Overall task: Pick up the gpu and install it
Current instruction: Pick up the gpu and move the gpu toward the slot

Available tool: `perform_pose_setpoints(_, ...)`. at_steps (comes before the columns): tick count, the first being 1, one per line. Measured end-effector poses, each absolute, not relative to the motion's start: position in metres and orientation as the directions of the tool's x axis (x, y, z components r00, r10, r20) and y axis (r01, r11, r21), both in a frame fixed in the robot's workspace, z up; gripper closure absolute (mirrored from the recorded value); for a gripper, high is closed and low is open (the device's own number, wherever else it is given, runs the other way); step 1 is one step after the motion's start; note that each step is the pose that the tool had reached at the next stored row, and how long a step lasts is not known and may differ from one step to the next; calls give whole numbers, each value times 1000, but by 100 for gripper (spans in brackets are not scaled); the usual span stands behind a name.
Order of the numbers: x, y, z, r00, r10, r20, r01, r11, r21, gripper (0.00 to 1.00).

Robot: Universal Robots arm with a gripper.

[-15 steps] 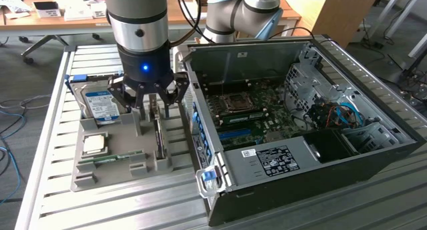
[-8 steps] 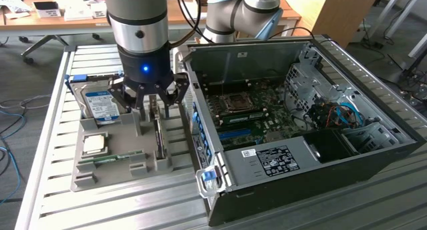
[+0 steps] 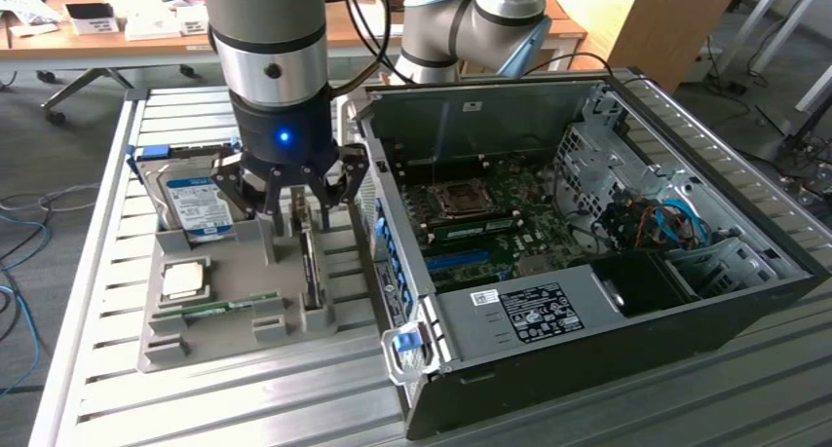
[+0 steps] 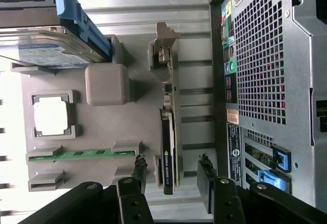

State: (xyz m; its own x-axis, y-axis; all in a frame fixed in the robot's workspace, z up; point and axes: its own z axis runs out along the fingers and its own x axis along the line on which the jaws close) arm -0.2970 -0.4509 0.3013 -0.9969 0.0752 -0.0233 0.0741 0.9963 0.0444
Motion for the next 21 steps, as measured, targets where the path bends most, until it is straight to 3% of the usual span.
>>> perform_pose_setpoints(21,-297,-451,286,-997,75,-23,74,996,45,47)
